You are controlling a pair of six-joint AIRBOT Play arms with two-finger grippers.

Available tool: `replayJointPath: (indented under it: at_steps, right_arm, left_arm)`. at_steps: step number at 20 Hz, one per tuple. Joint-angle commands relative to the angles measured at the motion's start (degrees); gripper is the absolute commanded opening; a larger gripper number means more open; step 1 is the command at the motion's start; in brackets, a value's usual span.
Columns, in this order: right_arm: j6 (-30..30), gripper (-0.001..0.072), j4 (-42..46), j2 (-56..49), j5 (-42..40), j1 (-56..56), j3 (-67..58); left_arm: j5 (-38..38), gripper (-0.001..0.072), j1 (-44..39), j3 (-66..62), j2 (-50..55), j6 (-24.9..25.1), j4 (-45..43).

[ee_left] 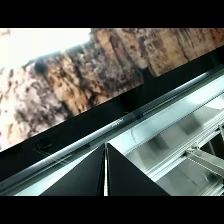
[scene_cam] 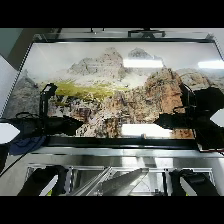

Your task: Fold the shirts.

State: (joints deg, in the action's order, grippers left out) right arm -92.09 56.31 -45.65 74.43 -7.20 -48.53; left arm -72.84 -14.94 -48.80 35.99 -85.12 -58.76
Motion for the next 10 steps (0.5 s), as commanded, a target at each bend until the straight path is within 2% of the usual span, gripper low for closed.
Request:
replayJointPath:
  at_steps: [1, 10]
  right_arm:
    - [-0.02, 0.0014, 0.0, -0.02, -0.02, -0.04, 0.02]
    - [-0.02, 0.0014, 0.0, -0.02, -0.02, -0.04, 0.02]
  left_arm:
    - [-0.02, 0.0017, -0.04, 0.02, -0.04, 0.02, -0.04]
    - [0.63, 0.0017, -0.04, 0.02, -0.04, 0.02, -0.13]
